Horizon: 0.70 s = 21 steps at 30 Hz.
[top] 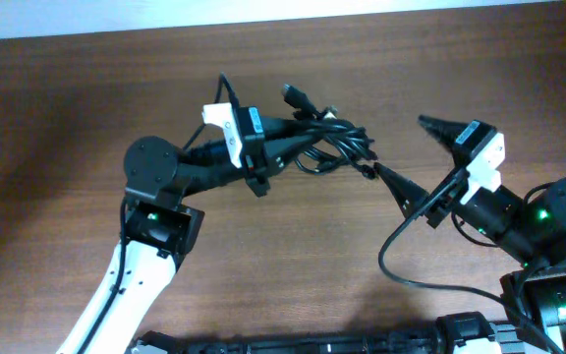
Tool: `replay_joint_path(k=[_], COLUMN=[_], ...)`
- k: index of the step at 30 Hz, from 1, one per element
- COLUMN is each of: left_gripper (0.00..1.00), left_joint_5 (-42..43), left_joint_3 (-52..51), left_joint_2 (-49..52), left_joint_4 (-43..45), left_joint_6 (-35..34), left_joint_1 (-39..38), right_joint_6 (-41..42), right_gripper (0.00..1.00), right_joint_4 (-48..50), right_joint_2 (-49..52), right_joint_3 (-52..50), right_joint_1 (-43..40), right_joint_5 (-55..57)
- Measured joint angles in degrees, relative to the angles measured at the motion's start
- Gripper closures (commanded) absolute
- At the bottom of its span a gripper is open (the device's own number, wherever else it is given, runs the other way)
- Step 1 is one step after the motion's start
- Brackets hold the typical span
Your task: Untangle cables
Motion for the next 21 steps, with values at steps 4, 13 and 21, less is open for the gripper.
replay_joint_path(k=[4,13,21], left_gripper=[1.0,1.0,1.0], left_joint_5=[-0.5,-5.3,-15.8], left_joint_3=[0.0,0.0,0.0], left_joint_2=[0.0,-0.1,-0.1], left_joint_4=[0.1,0.1,-0.4], left_joint_6=[0.0,0.0,-3.7], left_joint_1=[-2.4,-5.7,-7.0], right_joint_6=[-0.7,-0.8,-1.0], right_gripper=[0.53,0.96,0.96], right_joint_4=[0.6,3.2,3.0], right_joint_2=[0.0,0.0,0.1], right_joint_3=[0.0,0.0,0.0], right_joint_1=[0.0,0.0,0.0], right_joint_5=[-2.9,-4.5,-5.0])
